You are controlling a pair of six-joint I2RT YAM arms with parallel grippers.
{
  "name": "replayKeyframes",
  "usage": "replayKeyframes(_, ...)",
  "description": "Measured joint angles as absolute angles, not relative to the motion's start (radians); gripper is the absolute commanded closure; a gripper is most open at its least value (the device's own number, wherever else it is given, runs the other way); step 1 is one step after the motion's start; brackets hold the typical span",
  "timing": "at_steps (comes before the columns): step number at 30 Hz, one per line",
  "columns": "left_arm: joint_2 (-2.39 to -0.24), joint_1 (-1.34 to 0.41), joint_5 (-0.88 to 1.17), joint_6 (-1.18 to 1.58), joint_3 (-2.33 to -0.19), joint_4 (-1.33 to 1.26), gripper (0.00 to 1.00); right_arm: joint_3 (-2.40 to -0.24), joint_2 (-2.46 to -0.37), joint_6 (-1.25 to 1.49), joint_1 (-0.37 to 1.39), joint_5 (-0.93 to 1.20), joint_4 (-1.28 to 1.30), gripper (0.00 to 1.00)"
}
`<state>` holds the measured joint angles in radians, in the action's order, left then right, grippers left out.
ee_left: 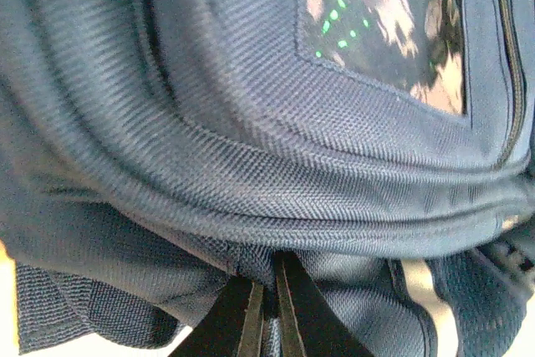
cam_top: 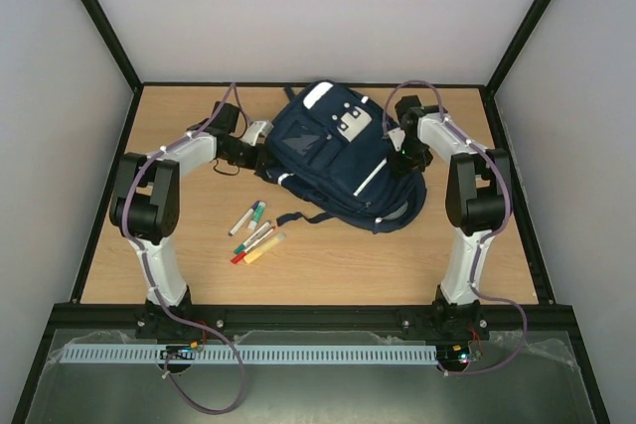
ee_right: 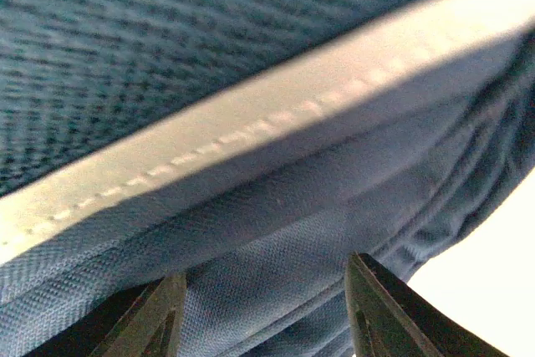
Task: Pack the student bag
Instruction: Adjust the student bag at the center of the board.
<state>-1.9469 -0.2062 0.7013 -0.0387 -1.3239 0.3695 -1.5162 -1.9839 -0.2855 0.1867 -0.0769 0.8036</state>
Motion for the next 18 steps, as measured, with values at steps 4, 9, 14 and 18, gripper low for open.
replayKeyframes(4,-1.869,-0.222,0.683,-0.059,-1.225,0.396,0.9,-1.584,-2.027,-0.26,0.164,-0.075,0.769,0.46)
replayKeyframes(9,-1.797,-0.243,0.67,-0.113,-1.158,0.496,0.63,-1.633,-2.048,-0.229,0.15,-0.059,0.726,0.43)
replayKeyframes(14,-1.734,-0.238,0.626,-0.195,-1.172,0.627,0.56,-1.621,-1.96,-0.21,0.128,-0.01,0.696,0.41)
replayKeyframes(18,-1.636,-0.244,0.601,-0.255,-1.192,0.67,0.46,-1.528,-1.76,-0.221,0.11,0.009,0.697,0.42)
